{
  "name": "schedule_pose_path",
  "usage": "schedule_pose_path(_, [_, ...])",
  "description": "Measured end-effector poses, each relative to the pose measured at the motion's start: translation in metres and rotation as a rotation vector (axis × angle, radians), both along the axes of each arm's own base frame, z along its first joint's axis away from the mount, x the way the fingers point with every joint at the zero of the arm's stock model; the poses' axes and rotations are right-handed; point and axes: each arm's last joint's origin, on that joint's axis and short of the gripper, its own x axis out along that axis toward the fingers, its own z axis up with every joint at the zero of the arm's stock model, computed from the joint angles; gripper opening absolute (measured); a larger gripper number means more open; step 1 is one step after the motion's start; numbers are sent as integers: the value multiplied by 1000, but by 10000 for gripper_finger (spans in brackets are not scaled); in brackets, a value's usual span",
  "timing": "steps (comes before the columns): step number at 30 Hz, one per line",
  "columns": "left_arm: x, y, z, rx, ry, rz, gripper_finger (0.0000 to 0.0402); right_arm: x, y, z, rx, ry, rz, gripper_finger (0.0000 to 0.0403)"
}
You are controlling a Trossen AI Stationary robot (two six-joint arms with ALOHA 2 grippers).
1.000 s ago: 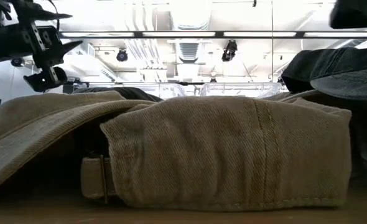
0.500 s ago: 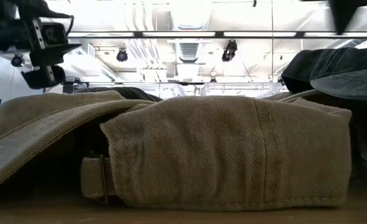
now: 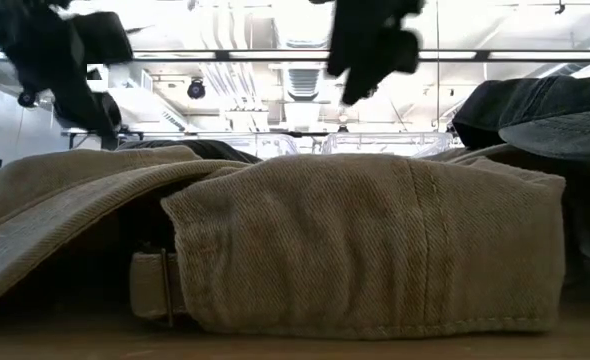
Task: Pick & Place hat
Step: Put the left black cap into the left transparent bin
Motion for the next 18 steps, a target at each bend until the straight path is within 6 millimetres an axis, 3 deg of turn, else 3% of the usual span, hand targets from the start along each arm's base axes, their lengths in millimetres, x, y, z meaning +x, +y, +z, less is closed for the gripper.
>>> schedule_pose_path(7, [19,-3,-10,40,181,146,206,21,-49,2,158,-83,-161,217])
schedule_pose_path(12, [28,-9,-9,31,172,148,206,24,-52,2,94,-123,-194,217])
schedule_pose_path(18, [50,-15,2,-88,26,212,206,22,-73,-21,138,-109,-414,217])
